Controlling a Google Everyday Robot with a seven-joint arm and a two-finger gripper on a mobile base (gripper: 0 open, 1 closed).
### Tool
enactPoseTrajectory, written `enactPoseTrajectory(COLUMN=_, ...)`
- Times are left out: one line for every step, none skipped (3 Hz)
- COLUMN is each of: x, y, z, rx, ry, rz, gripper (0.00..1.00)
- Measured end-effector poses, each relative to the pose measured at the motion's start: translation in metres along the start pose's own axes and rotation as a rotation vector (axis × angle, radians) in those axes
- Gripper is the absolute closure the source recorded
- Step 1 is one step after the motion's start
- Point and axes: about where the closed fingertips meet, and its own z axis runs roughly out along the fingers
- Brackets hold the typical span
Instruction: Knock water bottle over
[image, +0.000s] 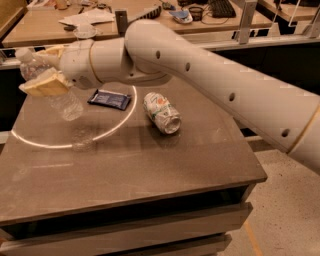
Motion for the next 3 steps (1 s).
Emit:
enactPoseTrajectory(x=-0.035, y=0.000, z=-0.046, rx=0.050, ry=0.125, rz=-0.268, gripper=0.97)
enactPoseTrajectory(x=-0.052, y=0.029, z=-0.058, rx=-0.032, ry=0.261, rz=-0.505, gripper=1.00)
enactPoseTrajectory(x=-0.056, y=0.037, z=-0.061, rx=-0.059, ry=0.296, rz=-0.559, gripper=1.00)
